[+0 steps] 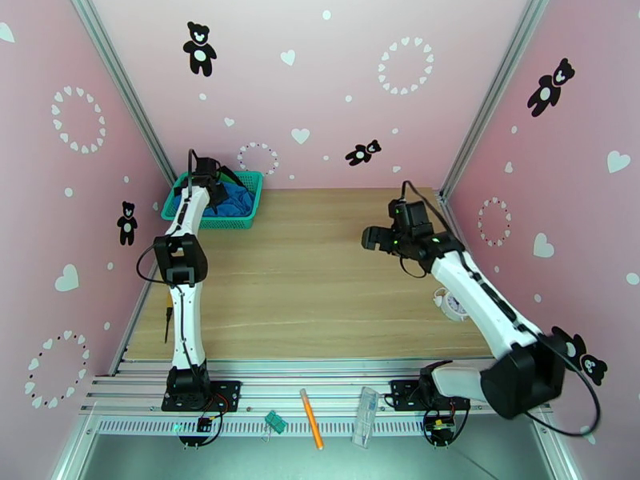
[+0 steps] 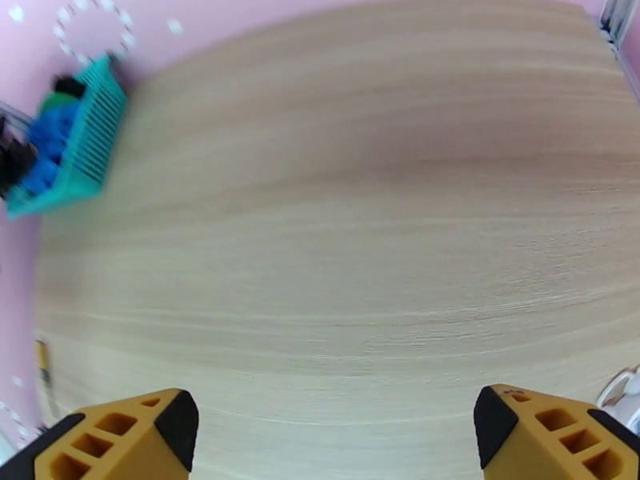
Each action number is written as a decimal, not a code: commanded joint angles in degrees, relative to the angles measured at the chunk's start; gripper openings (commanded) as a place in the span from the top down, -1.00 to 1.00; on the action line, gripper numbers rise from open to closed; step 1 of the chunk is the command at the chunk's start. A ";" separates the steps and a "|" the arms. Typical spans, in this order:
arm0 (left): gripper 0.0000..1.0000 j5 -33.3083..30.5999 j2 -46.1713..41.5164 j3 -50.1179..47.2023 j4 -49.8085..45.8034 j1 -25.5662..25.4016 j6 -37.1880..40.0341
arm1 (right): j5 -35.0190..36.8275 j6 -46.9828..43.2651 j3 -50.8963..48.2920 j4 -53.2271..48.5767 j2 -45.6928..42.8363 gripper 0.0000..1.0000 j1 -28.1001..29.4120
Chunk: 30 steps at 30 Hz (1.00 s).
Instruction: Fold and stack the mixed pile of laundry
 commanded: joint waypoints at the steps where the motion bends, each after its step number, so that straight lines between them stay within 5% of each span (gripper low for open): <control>1: 1.00 1.65 -11.03 -1.25 -0.28 -0.31 -0.92 | 8.49 16.36 4.14 -4.70 -5.72 -0.97 2.27; 6: 1.00 -0.61 -26.86 -4.33 -4.02 -3.94 -0.24 | 18.14 33.78 15.06 -21.03 -5.15 -0.98 6.24; 12: 1.00 -3.96 -39.34 2.90 -16.92 -12.82 -2.58 | 13.72 42.79 24.21 -29.03 -0.96 -0.98 7.52; 19: 1.00 1.28 -45.82 3.49 -20.09 -25.89 -7.01 | 12.78 41.84 31.37 -30.04 0.82 -0.98 8.40; 30: 1.00 5.13 -36.79 1.44 -17.74 -36.19 -8.71 | 17.41 29.38 30.66 -25.11 -3.05 -0.98 11.52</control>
